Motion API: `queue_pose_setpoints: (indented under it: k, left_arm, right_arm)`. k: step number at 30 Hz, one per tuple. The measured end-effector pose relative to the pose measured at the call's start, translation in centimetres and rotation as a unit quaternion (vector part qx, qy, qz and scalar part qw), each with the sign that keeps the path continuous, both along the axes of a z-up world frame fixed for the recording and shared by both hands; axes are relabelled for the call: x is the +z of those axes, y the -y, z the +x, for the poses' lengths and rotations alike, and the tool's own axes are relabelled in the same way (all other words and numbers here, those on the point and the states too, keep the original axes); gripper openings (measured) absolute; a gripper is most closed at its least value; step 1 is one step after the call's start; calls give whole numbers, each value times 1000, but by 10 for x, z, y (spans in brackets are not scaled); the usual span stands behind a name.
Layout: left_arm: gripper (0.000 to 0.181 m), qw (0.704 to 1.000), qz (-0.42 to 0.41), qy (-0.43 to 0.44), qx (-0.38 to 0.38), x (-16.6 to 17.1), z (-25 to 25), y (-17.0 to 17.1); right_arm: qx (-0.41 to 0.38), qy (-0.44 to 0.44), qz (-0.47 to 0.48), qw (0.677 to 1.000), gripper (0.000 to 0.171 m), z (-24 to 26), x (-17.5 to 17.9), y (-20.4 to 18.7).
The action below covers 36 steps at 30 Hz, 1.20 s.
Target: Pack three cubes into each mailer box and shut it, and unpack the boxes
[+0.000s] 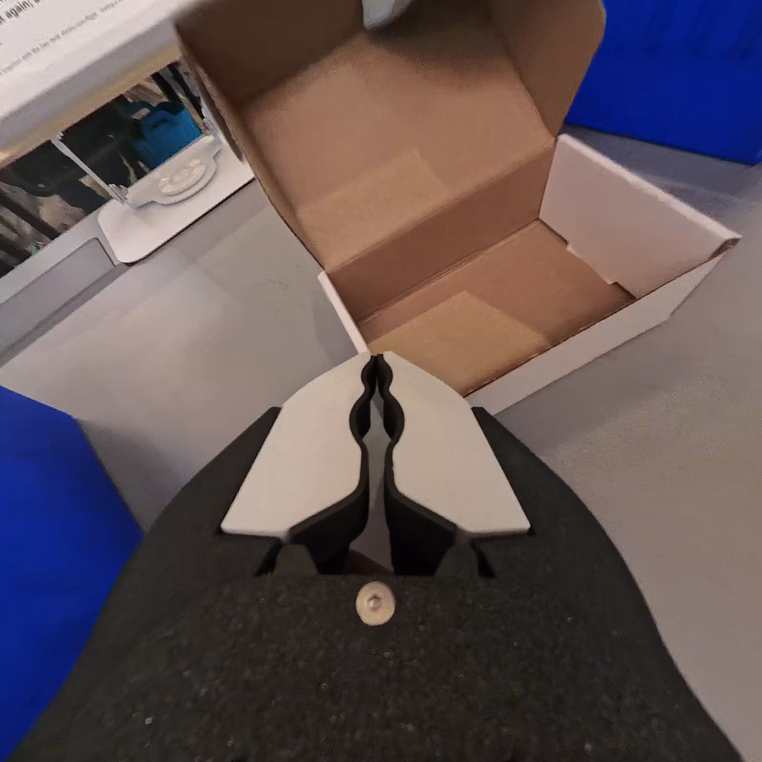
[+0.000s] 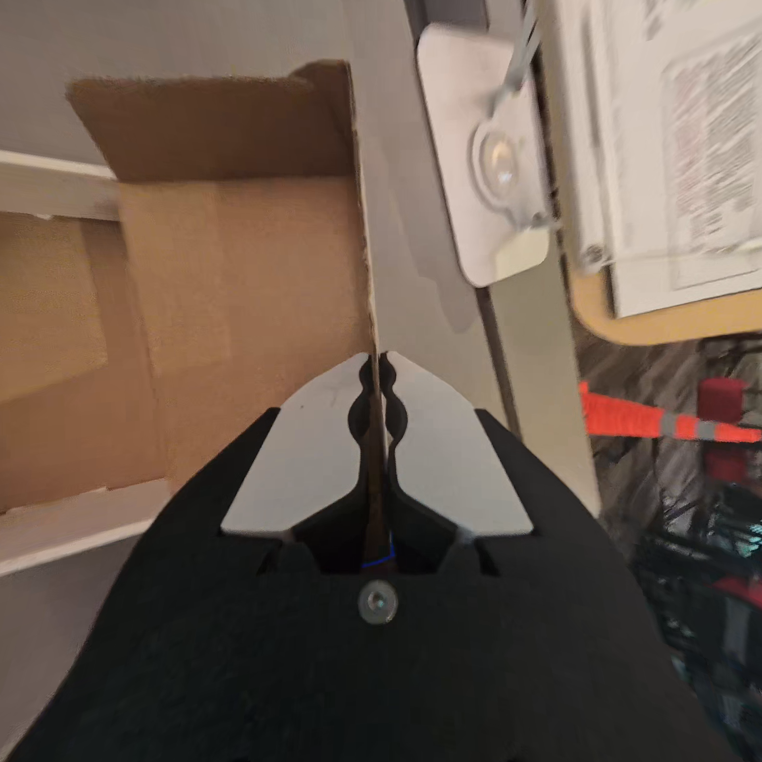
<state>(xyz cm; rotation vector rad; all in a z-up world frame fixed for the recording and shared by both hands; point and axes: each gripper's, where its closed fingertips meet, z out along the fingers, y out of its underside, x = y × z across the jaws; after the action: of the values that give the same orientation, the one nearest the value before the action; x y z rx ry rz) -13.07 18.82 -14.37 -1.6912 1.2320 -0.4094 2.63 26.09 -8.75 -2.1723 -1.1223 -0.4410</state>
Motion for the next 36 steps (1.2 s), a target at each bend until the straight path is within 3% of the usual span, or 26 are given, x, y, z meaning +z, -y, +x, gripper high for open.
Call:
queue_pose_setpoints:
  k: [4,8,10,13,15,17,20,23,25,27,30,36]
  left_arm:
    - [0,998,56,-18,7,0,0,-1]
    - [0,995,96,-25,16,0,0,-2]
    - [0,993,113,-30,19,0,-1,-1]
    - [0,985,163,-48,37,2,-5,-3]
    - [0,977,203,-57,40,5,-5,-3]
    - [0,975,211,-61,43,5,-6,-5]
    - [0,976,203,-62,47,4,-8,-10]
    - [0,976,206,-60,47,5,-8,-10]
    - [0,974,212,-62,47,5,-7,-10]
    - [0,974,212,-63,46,5,-6,-10]
    - [0,973,217,-62,44,5,-7,-10]
    - [0,976,206,-56,48,5,-6,-13]
  right_arm:
    - [-48,-2,-82,995,2,15,-52,-1]
    - [-85,-62,-89,990,4,16,-58,1]
    - [-85,-91,-63,990,4,15,-39,2]
    - [-125,-96,63,985,41,20,30,10]
    - [-134,-123,154,971,62,13,84,42]
    - [-114,-205,188,954,66,-11,110,92]
    - [-77,-385,95,915,82,-60,68,162]
    - [-143,-400,59,903,88,-61,-15,179]
    - [-171,-401,45,899,99,-65,-48,176]
    - [-185,-414,71,888,99,-65,-53,166]
    - [-173,-376,118,902,102,-56,-47,144]
    - [-146,-381,67,910,112,-63,-67,125]
